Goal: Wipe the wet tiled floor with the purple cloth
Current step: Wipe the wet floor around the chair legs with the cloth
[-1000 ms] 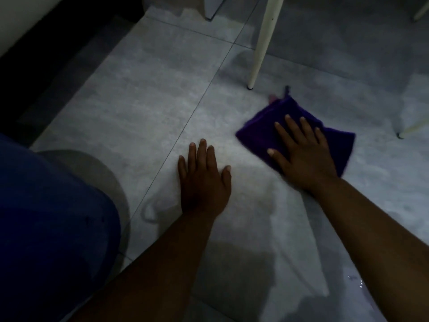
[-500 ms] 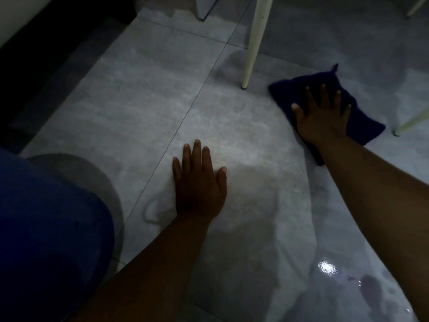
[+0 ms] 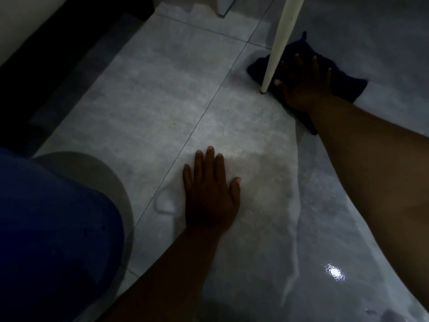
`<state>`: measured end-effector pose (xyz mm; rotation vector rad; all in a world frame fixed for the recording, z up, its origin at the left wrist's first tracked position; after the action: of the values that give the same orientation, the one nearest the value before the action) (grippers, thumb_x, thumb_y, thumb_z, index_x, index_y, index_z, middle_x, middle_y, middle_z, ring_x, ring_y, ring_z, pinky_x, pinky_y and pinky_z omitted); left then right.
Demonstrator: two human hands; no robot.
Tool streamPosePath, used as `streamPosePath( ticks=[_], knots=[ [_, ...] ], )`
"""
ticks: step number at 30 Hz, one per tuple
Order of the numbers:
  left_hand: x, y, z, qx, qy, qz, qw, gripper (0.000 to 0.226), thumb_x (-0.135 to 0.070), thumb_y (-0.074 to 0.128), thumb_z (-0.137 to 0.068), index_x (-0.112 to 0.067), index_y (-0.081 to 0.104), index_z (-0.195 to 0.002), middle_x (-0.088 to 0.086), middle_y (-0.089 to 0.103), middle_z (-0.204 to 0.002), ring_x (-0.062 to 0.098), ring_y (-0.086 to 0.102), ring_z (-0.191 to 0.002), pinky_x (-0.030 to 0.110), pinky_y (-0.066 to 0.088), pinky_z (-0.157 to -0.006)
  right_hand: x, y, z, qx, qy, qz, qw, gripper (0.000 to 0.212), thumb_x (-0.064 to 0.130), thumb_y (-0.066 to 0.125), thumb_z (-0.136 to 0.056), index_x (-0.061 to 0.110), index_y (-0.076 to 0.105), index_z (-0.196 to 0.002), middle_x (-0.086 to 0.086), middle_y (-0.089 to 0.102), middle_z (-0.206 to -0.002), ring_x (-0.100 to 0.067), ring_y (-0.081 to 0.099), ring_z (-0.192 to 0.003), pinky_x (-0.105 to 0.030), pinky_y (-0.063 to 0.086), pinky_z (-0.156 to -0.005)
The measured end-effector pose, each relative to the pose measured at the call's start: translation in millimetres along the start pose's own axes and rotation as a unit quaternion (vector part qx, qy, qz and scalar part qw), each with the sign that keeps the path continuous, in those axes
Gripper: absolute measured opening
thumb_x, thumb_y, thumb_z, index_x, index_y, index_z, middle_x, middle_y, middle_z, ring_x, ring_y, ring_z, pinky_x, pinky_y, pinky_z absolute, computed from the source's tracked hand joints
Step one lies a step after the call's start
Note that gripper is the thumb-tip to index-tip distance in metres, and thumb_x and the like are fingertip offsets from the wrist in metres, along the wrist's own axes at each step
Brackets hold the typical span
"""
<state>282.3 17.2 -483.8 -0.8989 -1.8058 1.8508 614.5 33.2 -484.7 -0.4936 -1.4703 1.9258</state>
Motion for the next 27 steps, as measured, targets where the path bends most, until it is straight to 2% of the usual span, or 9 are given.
streamPosePath(
  ticks=[4,6,14,19,22,27],
  knots=[
    [0,0,0,-0.012,0.0,0.003,1.0,0.064,-0.049,0.036,-0.099,-0.008,0.041,-0.147,0.014,0.032,-0.16,0.033,0.023,-0.15,0.059,0.022,-0.117,1,-5,0,0.003,-0.076,0.006,0.997,0.065,0.061,0.02,-0.1,0.038,0.0,-0.157,-0.001,-0.007,-0.168,-0.034,-0.011,-0.152,-0.062,-0.005,-0.119],
    [0,0,1,-0.015,0.002,0.0,1.0,0.063,-0.049,0.036,-0.099,-0.008,0.041,-0.147,0.014,0.033,-0.159,0.033,0.024,-0.15,0.059,0.023,-0.116,-4,-4,3,0.007,-0.084,0.009,0.996,0.066,0.063,0.019,-0.099,0.039,0.0,-0.157,0.0,-0.007,-0.168,-0.033,-0.011,-0.152,-0.061,-0.006,-0.119],
    [1,-2,0,0.01,0.003,-0.003,1.0,0.065,-0.051,0.031,-0.098,-0.011,0.036,-0.149,0.012,0.028,-0.162,0.032,0.019,-0.151,0.057,0.019,-0.119,-44,10,58,-0.03,0.062,-0.035,0.997,0.076,0.076,0.013,-0.09,0.04,0.004,-0.157,0.002,-0.004,-0.168,-0.03,-0.01,-0.153,-0.06,-0.007,-0.119],
    [0,-4,-1,0.015,0.007,0.001,1.0,0.065,-0.051,0.032,-0.097,-0.011,0.038,-0.147,0.013,0.029,-0.161,0.033,0.021,-0.15,0.057,0.019,-0.119,-56,30,137,-0.067,0.093,-0.035,0.993,0.081,0.079,0.007,-0.088,0.037,0.004,-0.158,-0.001,0.001,-0.168,-0.031,-0.005,-0.153,-0.061,-0.004,-0.119],
    [3,-2,-2,0.032,0.001,-0.003,0.999,0.067,-0.052,0.029,-0.096,-0.012,0.034,-0.149,0.012,0.025,-0.162,0.033,0.018,-0.151,0.057,0.017,-0.12,-47,49,195,-0.057,0.07,-0.019,0.996,0.077,0.076,0.008,-0.091,0.037,0.002,-0.158,0.0,-0.001,-0.168,-0.03,-0.007,-0.153,-0.058,-0.004,-0.12],
    [4,-1,-3,0.022,0.004,-0.004,1.0,0.065,-0.05,0.033,-0.096,-0.011,0.035,-0.149,0.012,0.026,-0.162,0.033,0.02,-0.15,0.057,0.017,-0.119,-51,78,282,-0.044,-0.024,0.023,0.998,0.074,0.074,0.011,-0.093,0.039,0.003,-0.157,0.002,-0.001,-0.167,-0.028,-0.004,-0.154,-0.057,0.0,-0.122]
  ],
)
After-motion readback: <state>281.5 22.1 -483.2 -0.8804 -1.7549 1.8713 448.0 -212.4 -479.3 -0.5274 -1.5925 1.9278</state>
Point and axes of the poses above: each hand's wrist, its own z-axis away from the middle knuckle, its own y-axis out of the palm, x = y × z, the point moved 6 cm from there along -z, towards the middle knuckle
